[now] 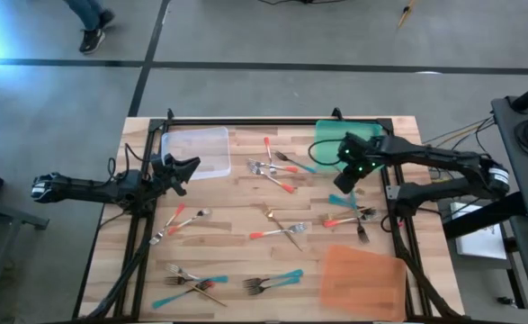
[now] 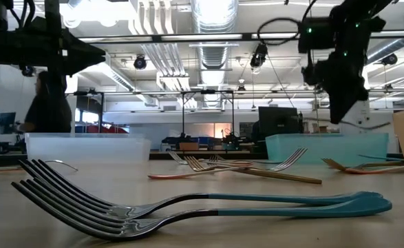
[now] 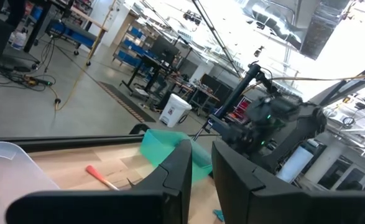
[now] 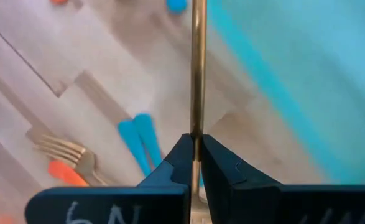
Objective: Sort silverware by color (type)
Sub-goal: Put the golden fork into the green bin, then put the blue fork into the orange bin
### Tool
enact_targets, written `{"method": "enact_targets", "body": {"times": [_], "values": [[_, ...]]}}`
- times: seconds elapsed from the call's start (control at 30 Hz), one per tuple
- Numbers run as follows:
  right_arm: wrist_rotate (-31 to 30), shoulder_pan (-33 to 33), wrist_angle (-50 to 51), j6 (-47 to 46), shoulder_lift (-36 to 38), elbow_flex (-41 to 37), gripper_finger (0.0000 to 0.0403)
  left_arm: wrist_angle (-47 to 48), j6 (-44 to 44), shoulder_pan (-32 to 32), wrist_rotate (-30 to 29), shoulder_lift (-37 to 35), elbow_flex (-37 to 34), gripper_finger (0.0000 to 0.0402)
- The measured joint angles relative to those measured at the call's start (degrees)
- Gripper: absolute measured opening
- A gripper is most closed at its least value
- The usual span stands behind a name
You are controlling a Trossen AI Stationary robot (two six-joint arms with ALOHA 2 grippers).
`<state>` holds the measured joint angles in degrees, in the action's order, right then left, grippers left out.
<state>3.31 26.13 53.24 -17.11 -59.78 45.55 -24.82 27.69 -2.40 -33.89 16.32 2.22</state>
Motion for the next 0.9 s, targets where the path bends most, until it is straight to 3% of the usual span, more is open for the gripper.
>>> {"method": "enact_targets", "body": {"times": [0.17,0.4,0.53,0.73,0.9], "values": [[-8.49,0.02,4.20,6.74,1.09,6.89,0.0009,0.00,0.00,-0.01,0.00,0.00,0.00,0.0046],[-21.78,2.13,5.19,29.52,-4.10,14.57,0.0015,0.00,0.00,-0.01,0.01,0.00,0.00,0.0046],[-27.94,4.59,5.41,31.84,-8.32,16.93,0.0031,0.00,-0.01,-0.01,0.00,0.00,0.00,0.0046],[-28.59,9.25,7.74,30.29,-13.77,19.22,0.0036,0.00,0.00,-0.01,0.00,0.00,0.00,0.0046],[-25.18,11.86,7.83,28.54,-16.46,17.57,0.0038,0.00,0.00,0.01,0.00,0.04,0.00,0.0046]]}}
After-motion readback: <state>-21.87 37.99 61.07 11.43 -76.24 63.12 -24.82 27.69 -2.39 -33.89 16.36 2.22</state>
